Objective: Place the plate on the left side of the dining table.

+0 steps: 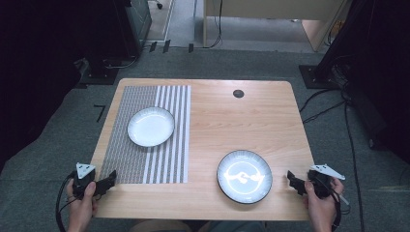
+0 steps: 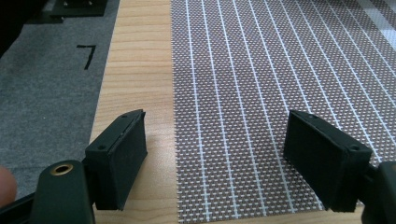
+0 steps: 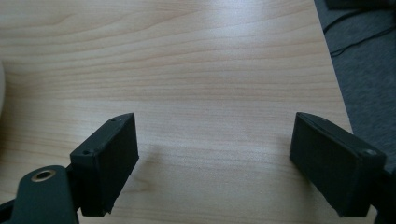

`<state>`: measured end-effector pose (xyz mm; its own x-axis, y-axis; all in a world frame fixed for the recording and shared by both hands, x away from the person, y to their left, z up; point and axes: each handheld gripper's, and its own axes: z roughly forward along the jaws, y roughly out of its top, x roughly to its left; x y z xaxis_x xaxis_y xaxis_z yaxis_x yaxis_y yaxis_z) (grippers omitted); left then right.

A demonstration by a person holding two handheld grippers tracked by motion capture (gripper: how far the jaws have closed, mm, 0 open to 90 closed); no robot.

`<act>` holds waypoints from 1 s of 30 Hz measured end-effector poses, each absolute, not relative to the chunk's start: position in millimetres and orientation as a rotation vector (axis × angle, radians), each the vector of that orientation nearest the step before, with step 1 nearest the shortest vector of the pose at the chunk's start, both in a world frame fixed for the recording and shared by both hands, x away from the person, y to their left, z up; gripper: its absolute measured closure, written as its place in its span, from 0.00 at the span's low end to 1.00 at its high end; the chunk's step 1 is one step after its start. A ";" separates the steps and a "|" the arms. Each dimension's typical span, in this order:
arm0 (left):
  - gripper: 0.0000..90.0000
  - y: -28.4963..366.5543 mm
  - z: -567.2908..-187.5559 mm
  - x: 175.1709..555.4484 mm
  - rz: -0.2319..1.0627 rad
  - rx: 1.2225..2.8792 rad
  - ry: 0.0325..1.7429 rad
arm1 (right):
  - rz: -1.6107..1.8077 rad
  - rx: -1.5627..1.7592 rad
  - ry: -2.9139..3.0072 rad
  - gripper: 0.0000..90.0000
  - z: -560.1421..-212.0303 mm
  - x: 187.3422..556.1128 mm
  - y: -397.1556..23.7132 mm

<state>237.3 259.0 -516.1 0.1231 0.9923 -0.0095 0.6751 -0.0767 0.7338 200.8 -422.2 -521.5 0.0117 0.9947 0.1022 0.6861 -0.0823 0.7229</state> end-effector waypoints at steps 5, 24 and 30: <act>0.23 258.1 -517.1 236.4 0.705 1.803 1.615 | 0.767 1.783 1.701 0.14 -525.3 200.3 -415.2; 0.18 258.0 -518.0 237.1 0.716 1.789 1.639 | 0.760 1.791 1.695 0.12 -525.5 200.4 -415.6; 0.18 258.0 -517.9 237.2 0.715 1.788 1.640 | 0.759 1.792 1.694 0.11 -525.5 200.5 -415.6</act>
<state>237.2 258.0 -517.9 0.0906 0.9958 -0.0092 0.6709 -0.0542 0.7395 200.5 -415.6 -525.5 0.0442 0.9986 0.0278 0.6855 -0.0505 0.7263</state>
